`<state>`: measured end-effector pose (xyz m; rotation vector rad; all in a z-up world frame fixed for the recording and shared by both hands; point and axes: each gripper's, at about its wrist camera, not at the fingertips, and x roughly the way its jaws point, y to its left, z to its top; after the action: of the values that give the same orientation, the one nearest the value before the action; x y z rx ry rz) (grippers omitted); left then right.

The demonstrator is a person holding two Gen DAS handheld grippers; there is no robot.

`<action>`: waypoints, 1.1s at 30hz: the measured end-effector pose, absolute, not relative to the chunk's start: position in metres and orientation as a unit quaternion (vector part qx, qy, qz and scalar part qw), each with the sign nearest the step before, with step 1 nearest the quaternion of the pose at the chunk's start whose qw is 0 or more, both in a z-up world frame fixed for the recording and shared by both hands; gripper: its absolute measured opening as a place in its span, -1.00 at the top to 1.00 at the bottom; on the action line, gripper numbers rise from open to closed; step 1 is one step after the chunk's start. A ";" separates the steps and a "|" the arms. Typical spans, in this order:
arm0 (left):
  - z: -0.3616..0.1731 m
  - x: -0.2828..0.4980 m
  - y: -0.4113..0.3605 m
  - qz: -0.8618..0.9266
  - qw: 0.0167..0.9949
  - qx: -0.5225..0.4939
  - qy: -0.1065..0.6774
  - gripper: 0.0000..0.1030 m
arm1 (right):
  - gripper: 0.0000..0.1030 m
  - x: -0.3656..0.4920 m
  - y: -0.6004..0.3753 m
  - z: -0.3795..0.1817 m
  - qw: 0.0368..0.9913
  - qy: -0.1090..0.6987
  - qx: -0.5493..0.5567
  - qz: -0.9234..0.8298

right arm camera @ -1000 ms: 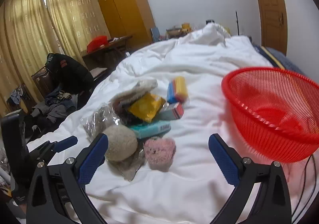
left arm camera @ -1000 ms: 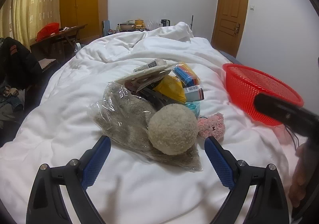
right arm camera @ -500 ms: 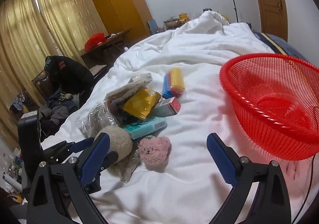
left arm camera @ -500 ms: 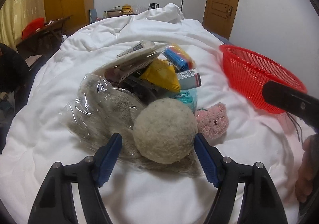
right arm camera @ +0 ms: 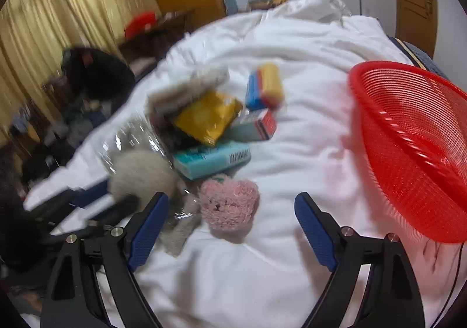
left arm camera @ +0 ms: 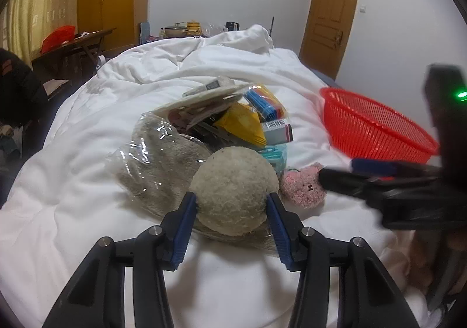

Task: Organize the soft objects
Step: 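Grasp the grey felt ball with the left tool while the right tool grasps the pink bear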

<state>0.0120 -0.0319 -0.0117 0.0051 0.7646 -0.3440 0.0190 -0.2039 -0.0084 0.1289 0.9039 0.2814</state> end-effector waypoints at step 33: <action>0.018 -0.016 -0.034 -0.155 0.939 0.018 0.306 0.00 | 0.30 -0.005 -0.220 0.034 0.921 0.358 0.050 0.144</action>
<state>-0.0155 -0.0335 0.0182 0.0365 0.6256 -0.3172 -0.0052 -0.2196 0.0337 0.1027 0.7356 0.2954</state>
